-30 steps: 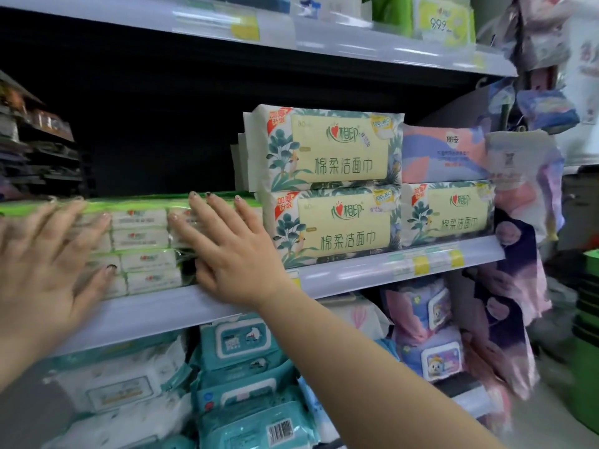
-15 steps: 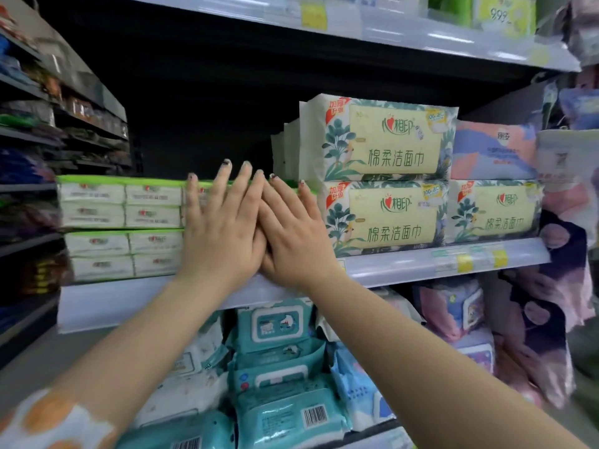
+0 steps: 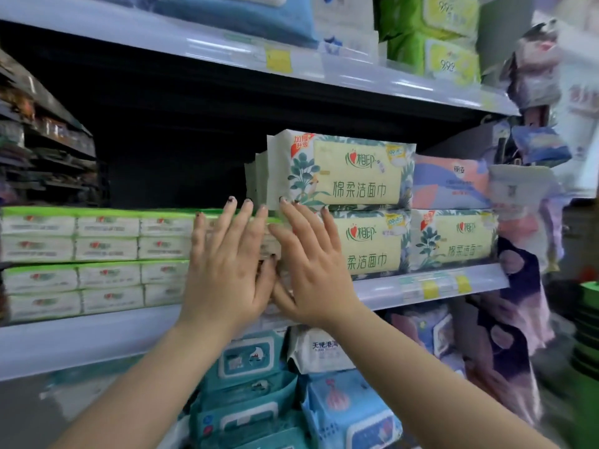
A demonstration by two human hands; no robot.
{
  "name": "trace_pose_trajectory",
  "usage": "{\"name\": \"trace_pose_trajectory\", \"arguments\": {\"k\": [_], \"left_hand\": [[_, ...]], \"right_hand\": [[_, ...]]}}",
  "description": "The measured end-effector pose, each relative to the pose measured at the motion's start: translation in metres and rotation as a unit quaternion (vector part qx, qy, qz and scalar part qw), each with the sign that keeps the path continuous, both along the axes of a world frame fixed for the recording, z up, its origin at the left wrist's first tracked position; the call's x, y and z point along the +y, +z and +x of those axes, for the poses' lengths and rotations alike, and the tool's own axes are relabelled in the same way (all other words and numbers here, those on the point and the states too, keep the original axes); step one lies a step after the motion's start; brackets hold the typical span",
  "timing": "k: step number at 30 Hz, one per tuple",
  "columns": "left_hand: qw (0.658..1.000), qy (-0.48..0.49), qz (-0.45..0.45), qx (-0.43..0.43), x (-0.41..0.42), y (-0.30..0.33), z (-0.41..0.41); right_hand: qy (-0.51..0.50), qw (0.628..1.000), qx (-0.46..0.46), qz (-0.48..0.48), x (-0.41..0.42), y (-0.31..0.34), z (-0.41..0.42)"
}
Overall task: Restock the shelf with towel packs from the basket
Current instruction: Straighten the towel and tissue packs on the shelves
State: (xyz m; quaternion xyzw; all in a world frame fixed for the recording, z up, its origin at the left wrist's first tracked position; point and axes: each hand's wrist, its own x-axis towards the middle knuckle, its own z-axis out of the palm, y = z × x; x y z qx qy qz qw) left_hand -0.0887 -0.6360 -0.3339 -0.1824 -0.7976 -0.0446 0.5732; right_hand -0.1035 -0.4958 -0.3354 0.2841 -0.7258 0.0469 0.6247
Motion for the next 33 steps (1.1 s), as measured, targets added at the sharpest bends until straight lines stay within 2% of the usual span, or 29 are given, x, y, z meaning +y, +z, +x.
{"name": "trace_pose_trajectory", "arguments": {"k": [3,5,7,15,19,33], "left_hand": [[1.000,0.010,0.004,-0.028,0.032,0.003,0.002],[0.997,0.046,0.024,-0.050,0.046,0.007,-0.003],[0.994,0.076,0.038,-0.065,0.055,0.008,-0.009],[0.994,0.094,0.044,-0.028,0.062,-0.001,-0.026],[0.994,0.105,0.030,-0.016,0.063,-0.002,-0.027],[0.994,0.103,0.045,0.006,0.066,-0.006,-0.034]], "right_hand": [[-0.038,0.991,-0.049,-0.116,0.048,0.000,0.003],[-0.026,0.964,-0.120,-0.237,0.075,0.004,0.005],[-0.020,0.931,-0.186,-0.312,0.097,0.007,0.001],[0.007,0.909,-0.232,-0.347,0.118,0.018,-0.021],[0.048,0.910,-0.208,-0.356,0.115,0.014,-0.026],[0.027,0.925,-0.226,-0.304,0.124,0.002,-0.039]]}}
